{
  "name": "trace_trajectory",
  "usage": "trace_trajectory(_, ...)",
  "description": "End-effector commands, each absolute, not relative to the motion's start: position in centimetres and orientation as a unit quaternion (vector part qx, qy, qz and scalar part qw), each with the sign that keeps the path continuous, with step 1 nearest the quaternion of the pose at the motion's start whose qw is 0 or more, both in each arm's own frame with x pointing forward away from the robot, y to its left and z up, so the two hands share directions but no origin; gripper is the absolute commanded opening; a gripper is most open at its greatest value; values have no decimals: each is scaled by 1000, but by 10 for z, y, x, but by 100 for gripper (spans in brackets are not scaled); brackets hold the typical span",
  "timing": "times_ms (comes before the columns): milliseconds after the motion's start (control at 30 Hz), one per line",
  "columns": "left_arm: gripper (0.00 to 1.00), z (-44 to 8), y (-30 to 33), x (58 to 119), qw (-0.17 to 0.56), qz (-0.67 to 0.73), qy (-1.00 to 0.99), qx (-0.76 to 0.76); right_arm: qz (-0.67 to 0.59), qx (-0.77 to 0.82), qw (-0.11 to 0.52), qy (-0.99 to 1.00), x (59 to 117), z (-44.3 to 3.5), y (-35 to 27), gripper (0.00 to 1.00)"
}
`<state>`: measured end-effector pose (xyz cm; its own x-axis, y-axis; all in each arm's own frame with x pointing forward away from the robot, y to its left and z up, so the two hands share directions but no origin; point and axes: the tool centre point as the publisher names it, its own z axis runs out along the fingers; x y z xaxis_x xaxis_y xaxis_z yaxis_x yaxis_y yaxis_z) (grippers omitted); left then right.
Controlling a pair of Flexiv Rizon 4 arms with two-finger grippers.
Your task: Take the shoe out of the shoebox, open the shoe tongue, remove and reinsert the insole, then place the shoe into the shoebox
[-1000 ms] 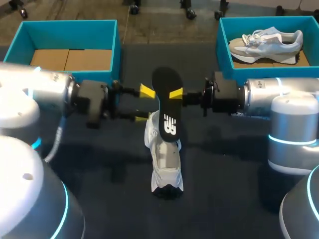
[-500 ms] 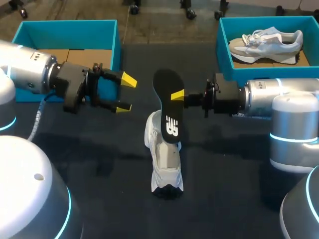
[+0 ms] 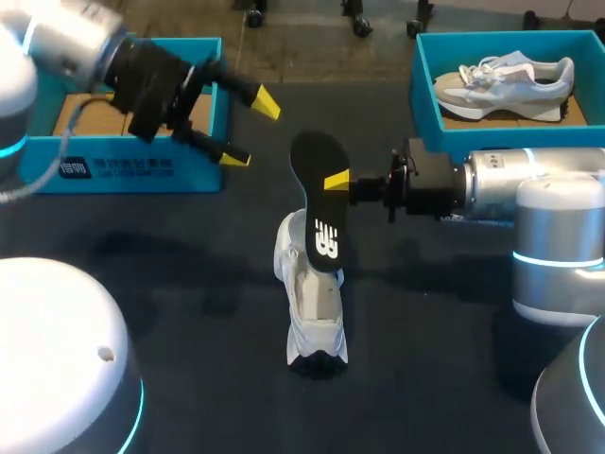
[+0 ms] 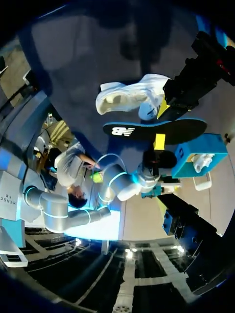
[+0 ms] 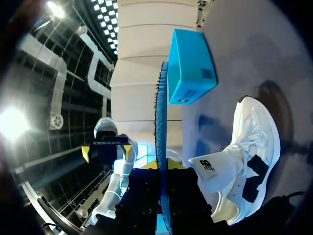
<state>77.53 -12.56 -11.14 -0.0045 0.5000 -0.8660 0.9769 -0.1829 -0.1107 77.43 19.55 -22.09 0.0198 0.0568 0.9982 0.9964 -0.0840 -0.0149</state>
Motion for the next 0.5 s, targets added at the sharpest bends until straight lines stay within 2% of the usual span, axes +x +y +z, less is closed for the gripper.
trace_trajectory(33,100,-107,-128,782,250,-406,574,666,-502,-539,468,-488,774,-222,197,0)
trace_trajectory(167,100,-107,-128,782,250,-406,574,666,-502,-539,468,-488,774,-222,197,0)
trace_trajectory(233,100,-91,-133,786,238,-387,589,669,-502,-539,468,-488,774,-222,197,0)
trace_trajectory(333,100,-73,-145,791,176,-343,631,673,-502,-539,468,-488,774,-222,197,0)
trace_trajectory(400,100,-66,-153,790,165,-269,655,687,-502,-539,468,-488,774,-222,197,0)
trace_trajectory(500,100,-60,-162,788,139,-232,666,695,-502,-539,468,-488,774,-222,197,0)
